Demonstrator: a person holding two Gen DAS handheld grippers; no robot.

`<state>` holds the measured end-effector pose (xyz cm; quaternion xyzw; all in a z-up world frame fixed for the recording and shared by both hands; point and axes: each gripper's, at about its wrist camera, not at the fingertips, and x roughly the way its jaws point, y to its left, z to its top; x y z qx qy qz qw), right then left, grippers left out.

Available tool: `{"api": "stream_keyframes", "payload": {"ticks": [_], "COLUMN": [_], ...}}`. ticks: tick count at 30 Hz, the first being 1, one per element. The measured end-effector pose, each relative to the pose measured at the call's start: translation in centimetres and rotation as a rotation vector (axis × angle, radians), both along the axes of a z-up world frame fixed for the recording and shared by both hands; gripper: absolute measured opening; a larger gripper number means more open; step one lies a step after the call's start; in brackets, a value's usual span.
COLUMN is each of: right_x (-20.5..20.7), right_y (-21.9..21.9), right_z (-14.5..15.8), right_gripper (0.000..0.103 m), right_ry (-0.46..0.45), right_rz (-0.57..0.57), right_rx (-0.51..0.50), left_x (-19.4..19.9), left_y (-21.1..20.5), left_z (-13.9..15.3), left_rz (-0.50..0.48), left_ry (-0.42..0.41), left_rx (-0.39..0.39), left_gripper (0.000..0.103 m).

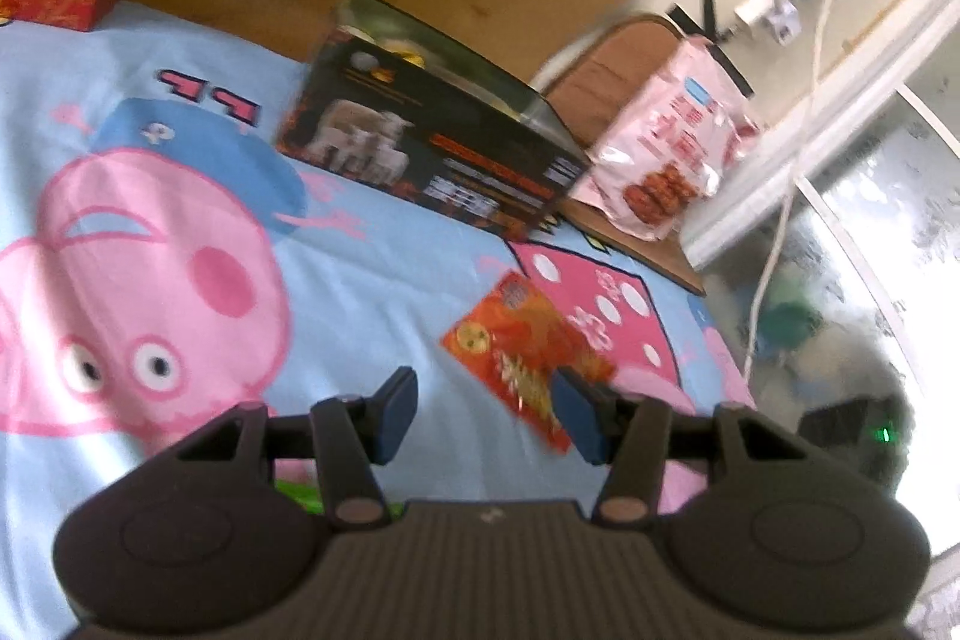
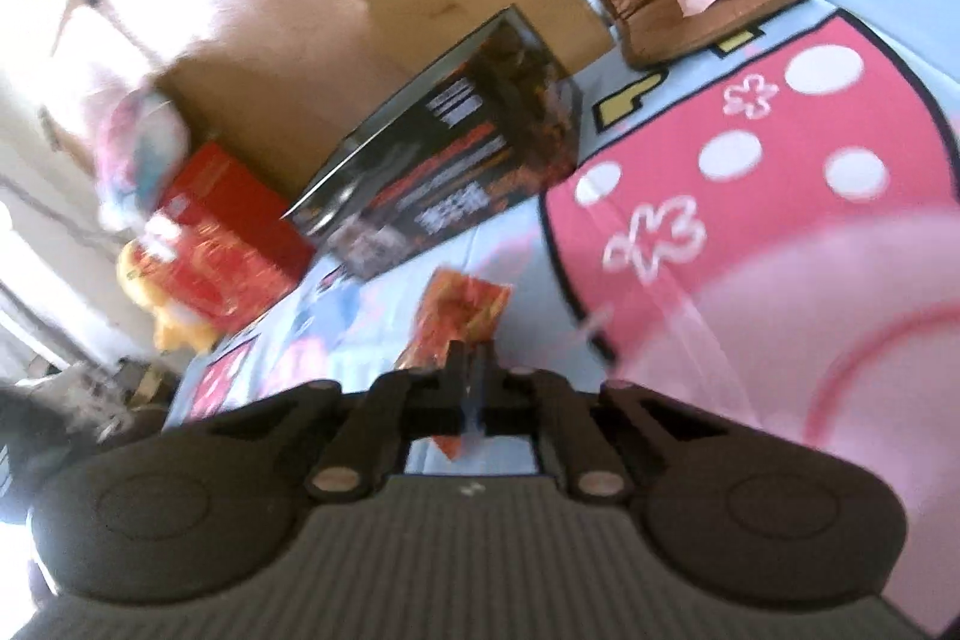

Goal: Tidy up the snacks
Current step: 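Close the left tool on the orange-red packet and lift it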

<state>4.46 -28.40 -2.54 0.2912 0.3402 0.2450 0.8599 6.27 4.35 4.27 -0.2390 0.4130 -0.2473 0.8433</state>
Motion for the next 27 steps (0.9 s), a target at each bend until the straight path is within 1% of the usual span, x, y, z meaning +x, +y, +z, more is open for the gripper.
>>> {"api": "stream_keyframes", "payload": {"ticks": [3,5,6,9,11,12,13,16,18,20,21,22,23,24,26,27], "right_x": [-3.0,-4.9,-5.8,-7.9,-9.1,-9.5,-10.0,-10.8,-10.8,-10.7,-10.6,-10.7,-10.6,-10.5,-10.1,-9.8], "right_y": [-1.5,-2.9,-3.5,-4.7,-5.1,-5.2,-5.2,-4.4,-3.4,-2.9,-2.4,-2.5,-2.1,-1.5,-0.6,-0.1], "right_z": [0.0,0.1,0.3,1.0,1.5,1.7,2.0,2.0,1.7,1.2,1.0,0.9,0.8,0.7,0.8,0.8], "right_gripper": [0.005,0.005,0.005,0.012,0.029,0.047,0.057,0.057,0.057,0.057,0.057,0.057,0.057,0.057,0.056,0.053], "right_ry": [-0.006,-0.010,-0.015,-0.046,-0.076,-0.093,-0.113,-0.149,-0.160,-0.171,-0.174,-0.187,-0.203,-0.217,-0.236,-0.243], "right_rz": [0.000,-0.030,-0.056,-0.154,-0.193,-0.200,-0.201,-0.169,-0.144,-0.119,-0.114,-0.112,-0.106,-0.097,-0.083,-0.076], "right_rx": [-0.023,-0.036,-0.055,-0.161,-0.223,-0.238,-0.252,-0.307,-0.362,-0.415,-0.440,-0.462,-0.491,-0.525,-0.568,-0.581], "left_x": [-0.1,-0.1,-0.1,0.2,0.6,0.8,1.1,1.9,2.2,2.1,1.9,1.5,1.2,0.9,0.3,0.1], "left_y": [-1.8,-3.0,-3.8,-5.7,-7.1,-7.9,-8.6,-10.8,-11.9,-12.7,-13.0,-13.1,-13.2,-13.4,-13.9,-14.1], "left_z": [0.0,0.0,-0.1,-0.4,-0.4,-0.3,-0.3,-0.6,-1.2,-2.0,-2.5,-2.5,-2.5,-2.4,-2.2,-2.1], "left_rz": [-0.056,-0.092,-0.113,-0.163,-0.195,-0.212,-0.227,-0.273,-0.298,-0.332,-0.348,-0.346,-0.352,-0.353,-0.350,-0.344], "left_ry": [-0.005,-0.004,-0.001,0.016,0.022,0.022,0.022,0.031,0.067,0.110,0.126,0.107,0.097,0.084,0.061,0.047], "left_rx": [0.002,0.003,0.005,0.005,0.013,0.018,0.022,0.026,0.032,0.016,0.006,0.001,-0.002,0.004,0.025,0.042], "left_gripper": [0.053,0.053,0.053,0.053,0.055,0.057,0.058,0.060,0.061,0.063,0.066,0.074,0.077,0.079,0.078,0.075]}}
